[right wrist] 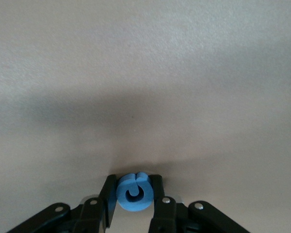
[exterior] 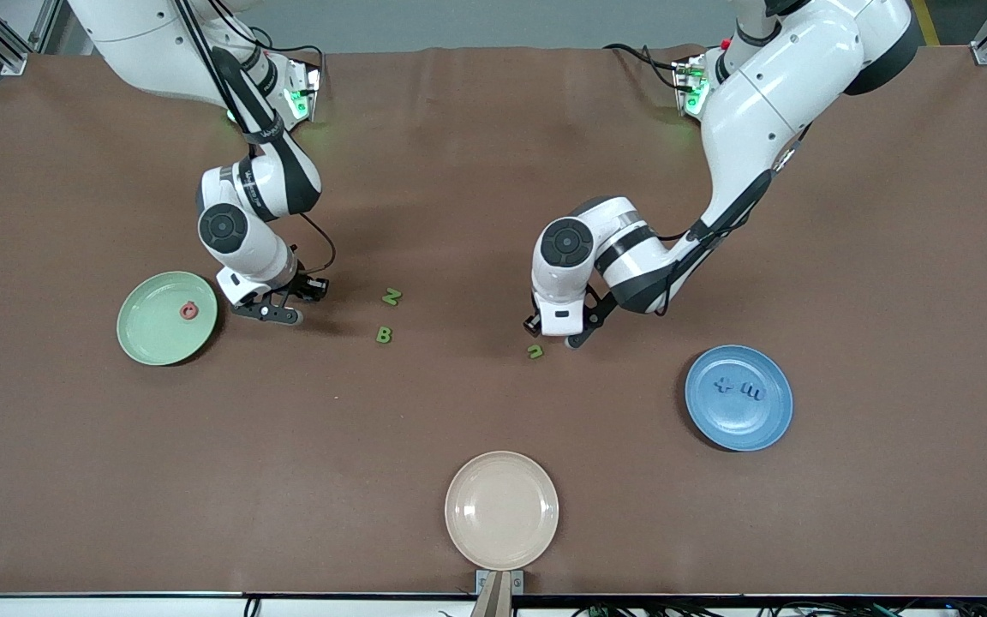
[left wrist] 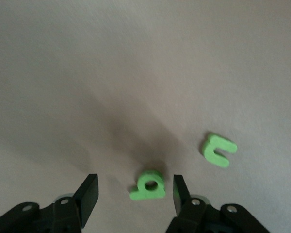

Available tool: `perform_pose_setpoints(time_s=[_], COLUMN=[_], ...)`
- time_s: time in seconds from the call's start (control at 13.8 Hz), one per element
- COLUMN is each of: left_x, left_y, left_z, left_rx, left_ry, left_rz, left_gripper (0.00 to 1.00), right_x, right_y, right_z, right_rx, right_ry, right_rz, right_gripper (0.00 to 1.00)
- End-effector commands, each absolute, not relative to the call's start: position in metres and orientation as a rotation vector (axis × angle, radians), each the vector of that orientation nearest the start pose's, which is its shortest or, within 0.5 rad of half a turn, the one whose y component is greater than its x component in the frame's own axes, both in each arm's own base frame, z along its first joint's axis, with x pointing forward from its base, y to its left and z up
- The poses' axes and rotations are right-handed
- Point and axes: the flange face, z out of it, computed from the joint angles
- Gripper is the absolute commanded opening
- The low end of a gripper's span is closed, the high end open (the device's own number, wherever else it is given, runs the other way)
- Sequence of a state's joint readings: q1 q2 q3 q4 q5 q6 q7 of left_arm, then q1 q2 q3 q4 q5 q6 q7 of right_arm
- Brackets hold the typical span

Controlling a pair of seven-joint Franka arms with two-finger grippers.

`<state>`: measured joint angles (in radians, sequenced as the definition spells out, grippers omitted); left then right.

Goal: Sort upper and lower case letters into plates
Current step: 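Place the C on the green plate while the left gripper moves the 9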

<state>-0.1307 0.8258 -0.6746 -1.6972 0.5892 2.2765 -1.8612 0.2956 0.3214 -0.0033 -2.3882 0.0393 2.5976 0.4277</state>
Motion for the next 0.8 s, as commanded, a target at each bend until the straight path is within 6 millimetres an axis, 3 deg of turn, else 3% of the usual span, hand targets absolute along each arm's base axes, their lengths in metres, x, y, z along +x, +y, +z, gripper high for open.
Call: perform_pose_setpoints(time_s=[0.0, 0.07, 0.29, 0.58, 0.72], left_x=[0.504, 0.503, 0.503, 0.505, 0.505], left_y=[-0.445, -0.445, -0.445, -0.442, -0.444], left_z=[0.193, 0.193, 0.190, 0.179, 0.178], left_rx=[-2.920, -2.921, -2.920, -2.921, -2.922], left_ry=[-1.227, -1.224, -1.221, -1.229, -1.228], left_rz=[0.057, 0.057, 0.063, 0.057, 0.056], left_gripper=[0.61, 0.61, 0.62, 0.61, 0.61], right_x=[0.469, 0.473, 0.480, 0.480, 0.477], right_y=[0.122, 0.108, 0.038, -0.061, -0.098], right_z=[0.210, 0.223, 0.257, 0.258, 0.256], right_rx=[-3.145, -3.140, -3.117, -3.093, -3.092], right_ry=[0.250, 0.214, 0.075, -0.090, -0.155], right_rz=[0.208, 0.205, 0.228, 0.192, 0.145], right_gripper=[0.18, 0.18, 0.18, 0.18, 0.18])
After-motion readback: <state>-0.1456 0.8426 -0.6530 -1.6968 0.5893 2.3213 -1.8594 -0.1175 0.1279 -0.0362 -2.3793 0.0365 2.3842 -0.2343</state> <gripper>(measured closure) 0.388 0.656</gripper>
